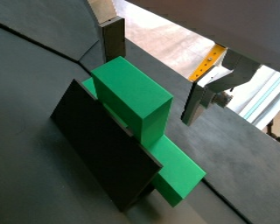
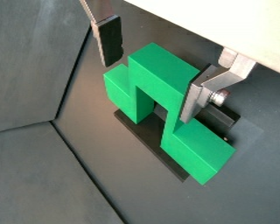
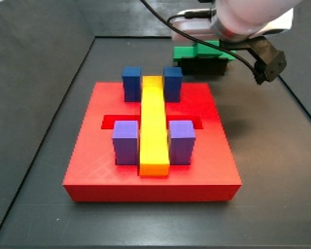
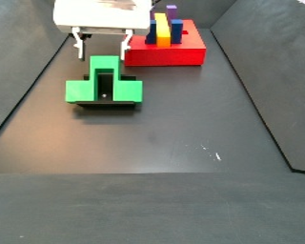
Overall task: Pick up the green object. Move up. Place the green object on the fixture. Regrasp the green object. Move to above the board. Insert the green object.
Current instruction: Regrasp the green object.
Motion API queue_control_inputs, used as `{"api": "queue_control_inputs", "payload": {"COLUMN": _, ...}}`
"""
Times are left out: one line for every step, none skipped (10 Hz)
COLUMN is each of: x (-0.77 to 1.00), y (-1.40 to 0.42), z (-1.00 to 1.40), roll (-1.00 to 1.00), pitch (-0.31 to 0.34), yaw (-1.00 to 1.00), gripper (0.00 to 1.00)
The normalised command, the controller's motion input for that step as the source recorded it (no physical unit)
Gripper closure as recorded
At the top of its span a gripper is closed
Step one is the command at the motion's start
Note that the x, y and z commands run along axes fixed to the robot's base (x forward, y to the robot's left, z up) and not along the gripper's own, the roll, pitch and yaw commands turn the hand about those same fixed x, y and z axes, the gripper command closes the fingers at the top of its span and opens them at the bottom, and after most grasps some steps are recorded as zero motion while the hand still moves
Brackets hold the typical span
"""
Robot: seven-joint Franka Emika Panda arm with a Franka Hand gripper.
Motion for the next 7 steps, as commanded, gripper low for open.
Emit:
{"api": "queue_control_inputs", "payload": {"x": 0.0, "y": 0.0, "z": -0.19, "roll": 0.0, "pitch": 0.0, "yaw": 0.05, "gripper": 0.0}}
{"api": "queue_control_inputs", "payload": {"x": 0.0, "y": 0.0, "z": -0.29, "roll": 0.05, "pitch": 0.0, "yaw": 0.04, "gripper": 0.0}}
{"api": "queue_control_inputs", "payload": {"x": 0.0, "y": 0.0, "z": -0.27, "roll": 0.02, "pitch": 0.0, "yaw": 0.04, "gripper": 0.0}}
{"api": "queue_control_inputs", "payload": {"x": 0.0, "y": 0.0, "z": -0.23, "roll": 0.0, "pitch": 0.0, "yaw": 0.04, "gripper": 0.0}}
{"api": "queue_control_inputs", "payload": {"x": 0.02, "y": 0.0, "z": -0.18, "roll": 0.0, "pitch": 0.0, "yaw": 0.03, "gripper": 0.0}}
{"api": "queue_control_inputs", "payload": {"x": 0.07, "y": 0.0, "z": -0.22, "roll": 0.0, "pitch": 0.0, "yaw": 0.03, "gripper": 0.0}}
{"api": "queue_control_inputs", "payload": {"x": 0.08, "y": 0.0, "z": -0.19, "roll": 0.0, "pitch": 0.0, "yaw": 0.03, "gripper": 0.0}}
